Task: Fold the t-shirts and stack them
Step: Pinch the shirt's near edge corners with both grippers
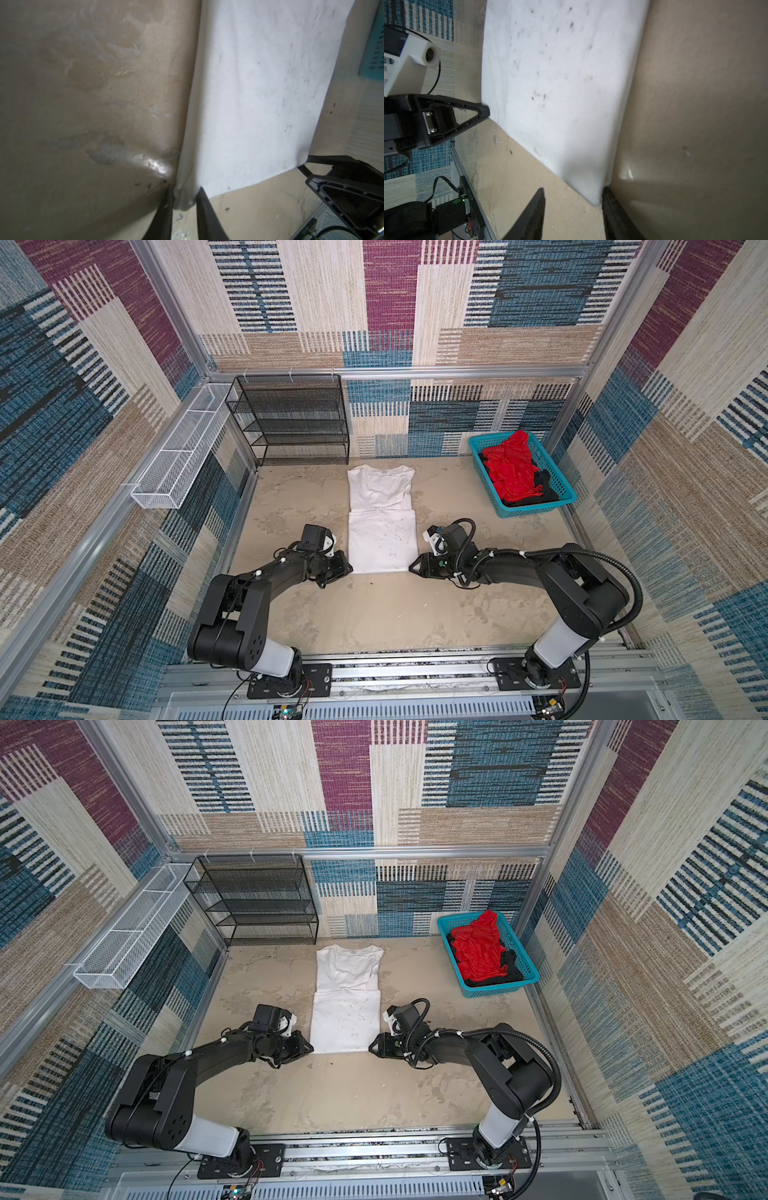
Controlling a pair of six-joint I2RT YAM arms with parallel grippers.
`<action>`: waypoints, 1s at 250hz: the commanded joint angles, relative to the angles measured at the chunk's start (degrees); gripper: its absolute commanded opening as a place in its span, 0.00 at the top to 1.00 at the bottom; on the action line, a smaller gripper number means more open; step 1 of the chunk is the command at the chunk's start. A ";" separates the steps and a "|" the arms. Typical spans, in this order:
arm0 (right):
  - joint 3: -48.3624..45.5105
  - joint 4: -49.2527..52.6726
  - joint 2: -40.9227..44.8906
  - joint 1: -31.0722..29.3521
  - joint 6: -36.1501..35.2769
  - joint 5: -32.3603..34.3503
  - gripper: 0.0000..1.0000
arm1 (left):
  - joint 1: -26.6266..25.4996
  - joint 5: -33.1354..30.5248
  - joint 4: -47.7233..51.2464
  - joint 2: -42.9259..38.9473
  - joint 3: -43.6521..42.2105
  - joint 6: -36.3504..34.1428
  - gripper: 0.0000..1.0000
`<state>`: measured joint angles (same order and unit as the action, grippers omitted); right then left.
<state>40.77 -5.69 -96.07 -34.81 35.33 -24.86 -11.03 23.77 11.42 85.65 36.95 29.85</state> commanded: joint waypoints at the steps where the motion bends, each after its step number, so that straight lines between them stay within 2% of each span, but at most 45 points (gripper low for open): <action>1: -0.19 1.05 -1.54 -0.09 1.31 2.43 0.52 | -0.05 -2.07 3.00 0.53 -0.22 0.32 0.81; 165: 0.80 1.73 -2.85 -0.09 1.47 1.64 0.57 | -0.05 -1.59 2.60 0.22 -1.09 0.75 0.85; 192: 0.45 1.87 -2.63 -0.10 1.48 1.15 0.64 | -0.05 -1.62 2.28 0.24 -1.26 0.83 0.86; 216: 0.03 1.62 -2.51 -0.09 1.43 0.78 0.77 | -0.05 -1.36 2.00 0.46 -1.35 0.91 0.88; 250: -0.53 1.23 -1.78 -0.14 1.69 0.73 0.79 | -0.10 -0.70 1.83 0.57 -1.35 1.10 0.92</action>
<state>41.04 -8.23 -98.39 -34.81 36.40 -24.51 -11.03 24.21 9.87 85.82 36.10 30.02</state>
